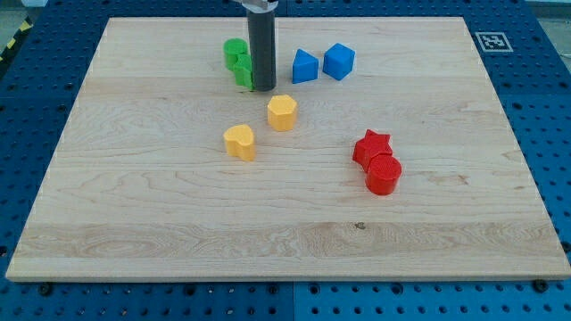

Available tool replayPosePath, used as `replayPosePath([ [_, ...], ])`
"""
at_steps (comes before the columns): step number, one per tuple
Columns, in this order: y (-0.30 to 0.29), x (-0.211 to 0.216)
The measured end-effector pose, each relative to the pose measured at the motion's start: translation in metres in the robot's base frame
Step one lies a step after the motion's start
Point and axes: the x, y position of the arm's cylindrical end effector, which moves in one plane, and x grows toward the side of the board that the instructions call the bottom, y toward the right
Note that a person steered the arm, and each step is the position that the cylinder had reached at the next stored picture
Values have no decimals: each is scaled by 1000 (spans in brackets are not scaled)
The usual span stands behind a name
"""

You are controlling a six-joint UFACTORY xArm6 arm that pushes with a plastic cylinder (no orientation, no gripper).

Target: Move the blue triangle along with the blue cube slightly right

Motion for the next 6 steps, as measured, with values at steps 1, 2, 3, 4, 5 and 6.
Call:
replayPosePath([
  [1,11,-13],
  [2,43,-15],
  [3,71,-15],
  [4,88,-17],
  [5,93,-18],
  [6,100,-16],
])
